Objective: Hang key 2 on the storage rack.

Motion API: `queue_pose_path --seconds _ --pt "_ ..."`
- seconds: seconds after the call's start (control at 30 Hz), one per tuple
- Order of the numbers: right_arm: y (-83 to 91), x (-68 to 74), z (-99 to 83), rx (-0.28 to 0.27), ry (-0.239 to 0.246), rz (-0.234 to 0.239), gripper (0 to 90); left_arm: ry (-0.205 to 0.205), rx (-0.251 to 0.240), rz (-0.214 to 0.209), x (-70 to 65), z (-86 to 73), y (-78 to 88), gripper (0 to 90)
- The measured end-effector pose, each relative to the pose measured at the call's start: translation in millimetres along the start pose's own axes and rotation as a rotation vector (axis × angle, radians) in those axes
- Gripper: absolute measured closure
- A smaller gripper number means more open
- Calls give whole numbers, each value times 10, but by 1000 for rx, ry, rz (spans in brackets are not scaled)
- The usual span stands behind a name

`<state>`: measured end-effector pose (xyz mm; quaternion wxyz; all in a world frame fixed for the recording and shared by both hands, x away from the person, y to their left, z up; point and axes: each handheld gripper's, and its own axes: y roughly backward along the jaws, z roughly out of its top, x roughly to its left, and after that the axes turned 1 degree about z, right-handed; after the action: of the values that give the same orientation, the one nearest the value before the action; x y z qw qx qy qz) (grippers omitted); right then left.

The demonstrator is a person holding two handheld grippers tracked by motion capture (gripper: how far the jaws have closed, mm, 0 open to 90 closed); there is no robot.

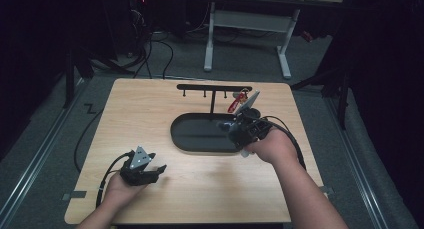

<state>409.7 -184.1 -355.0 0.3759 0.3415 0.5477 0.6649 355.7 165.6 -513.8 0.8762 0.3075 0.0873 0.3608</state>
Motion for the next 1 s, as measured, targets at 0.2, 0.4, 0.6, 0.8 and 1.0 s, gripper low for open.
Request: queue_pose_path --seconds 0.2,0.4,0.6,0.8,1.0 --pt "76 -30 123 -10 -5 -5 473 5 0 1 16 -7 10 393" --pt "135 -41 232 -16 -5 -16 473 5 -5 2 17 -5 18 394" --pt "213 -62 347 -30 -11 -18 473 6 -9 1 19 -5 19 394" --pt "269 -100 459 -46 -29 -27 473 6 -10 1 25 -4 21 394" --pt "334 -140 558 -68 -42 -43 473 6 -10 3 30 -6 25 394"
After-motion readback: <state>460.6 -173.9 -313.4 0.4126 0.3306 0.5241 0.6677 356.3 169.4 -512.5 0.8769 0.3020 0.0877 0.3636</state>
